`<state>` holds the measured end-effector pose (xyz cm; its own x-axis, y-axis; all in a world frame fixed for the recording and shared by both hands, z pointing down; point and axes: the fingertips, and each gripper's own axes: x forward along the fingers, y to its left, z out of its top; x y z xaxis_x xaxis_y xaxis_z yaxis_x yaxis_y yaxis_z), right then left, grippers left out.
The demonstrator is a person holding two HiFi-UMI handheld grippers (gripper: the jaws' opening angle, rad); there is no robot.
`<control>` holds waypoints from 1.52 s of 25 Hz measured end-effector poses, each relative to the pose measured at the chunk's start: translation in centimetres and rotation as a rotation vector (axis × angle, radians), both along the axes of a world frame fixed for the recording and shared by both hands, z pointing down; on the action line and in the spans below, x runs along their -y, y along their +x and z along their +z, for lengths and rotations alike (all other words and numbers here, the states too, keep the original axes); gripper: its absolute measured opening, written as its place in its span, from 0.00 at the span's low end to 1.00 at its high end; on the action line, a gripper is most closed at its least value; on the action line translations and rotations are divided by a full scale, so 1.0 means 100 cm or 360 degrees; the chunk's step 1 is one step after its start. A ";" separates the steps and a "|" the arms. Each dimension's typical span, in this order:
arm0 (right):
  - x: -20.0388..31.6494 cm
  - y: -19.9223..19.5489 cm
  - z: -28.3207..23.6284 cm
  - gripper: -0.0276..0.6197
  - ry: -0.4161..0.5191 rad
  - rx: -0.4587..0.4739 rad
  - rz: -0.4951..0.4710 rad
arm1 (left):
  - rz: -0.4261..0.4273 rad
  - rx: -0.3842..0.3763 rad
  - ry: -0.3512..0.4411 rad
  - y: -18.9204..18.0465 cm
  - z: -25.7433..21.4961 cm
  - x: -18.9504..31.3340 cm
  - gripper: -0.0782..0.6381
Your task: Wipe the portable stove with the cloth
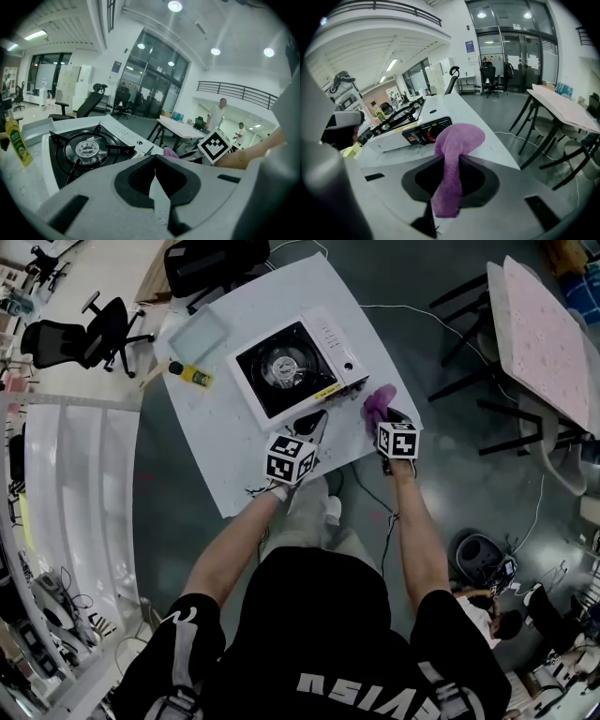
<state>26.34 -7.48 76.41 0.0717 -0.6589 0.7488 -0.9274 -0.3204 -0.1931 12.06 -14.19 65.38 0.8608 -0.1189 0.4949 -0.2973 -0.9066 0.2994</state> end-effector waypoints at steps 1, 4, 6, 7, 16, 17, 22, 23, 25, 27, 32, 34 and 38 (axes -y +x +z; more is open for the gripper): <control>0.002 0.000 0.004 0.16 -0.0012 0.0005 0.0003 | -0.0003 0.0003 -0.0004 0.000 0.002 0.003 0.12; 0.005 -0.001 0.014 0.18 -0.0034 0.0036 0.0009 | -0.0022 0.0005 -0.0019 -0.001 0.005 0.010 0.12; 0.006 -0.002 0.016 0.20 -0.0037 0.0045 0.0016 | -0.0036 0.0006 -0.0027 -0.003 0.006 0.013 0.12; 0.006 -0.002 0.016 0.21 -0.0032 0.0048 0.0021 | -0.0042 0.0006 -0.0028 -0.004 0.006 0.014 0.12; 0.007 -0.001 -0.012 0.29 0.0064 0.0007 0.0018 | -0.0122 -0.0035 0.0002 -0.017 -0.009 0.020 0.12; 0.006 -0.002 -0.018 0.29 0.0081 -0.0003 0.0008 | -0.0138 -0.0045 0.0009 -0.020 -0.013 0.020 0.12; 0.005 -0.014 -0.058 0.28 0.0185 -0.0086 -0.0073 | -0.0223 -0.0101 0.0058 -0.043 -0.036 0.018 0.12; 0.005 -0.018 -0.068 0.28 0.0210 -0.0101 -0.0091 | -0.0244 -0.0114 0.0065 -0.048 -0.041 0.017 0.12; 0.004 -0.027 -0.086 0.28 0.0264 -0.0140 -0.0125 | -0.0280 -0.0139 0.0081 -0.060 -0.052 0.013 0.12; 0.002 -0.037 -0.104 0.26 0.0317 -0.0189 -0.0157 | -0.0302 -0.0159 0.0105 -0.072 -0.062 0.005 0.12; -0.006 -0.059 -0.145 0.15 0.0450 -0.0302 -0.0221 | -0.0398 -0.0220 0.0172 -0.104 -0.086 -0.012 0.12; -0.011 -0.068 -0.161 0.11 0.0499 -0.0341 -0.0235 | -0.0438 -0.0245 0.0195 -0.119 -0.096 -0.018 0.12; -0.026 -0.089 -0.186 0.07 0.0560 -0.0394 -0.0232 | -0.0499 -0.0289 0.0244 -0.151 -0.115 -0.032 0.12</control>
<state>17.42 -4.91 57.78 0.1080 -0.8868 0.4493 -0.9899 -0.1375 -0.0334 -3.08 -11.00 53.89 0.8430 -0.4506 0.2938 -0.5215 -0.8185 0.2411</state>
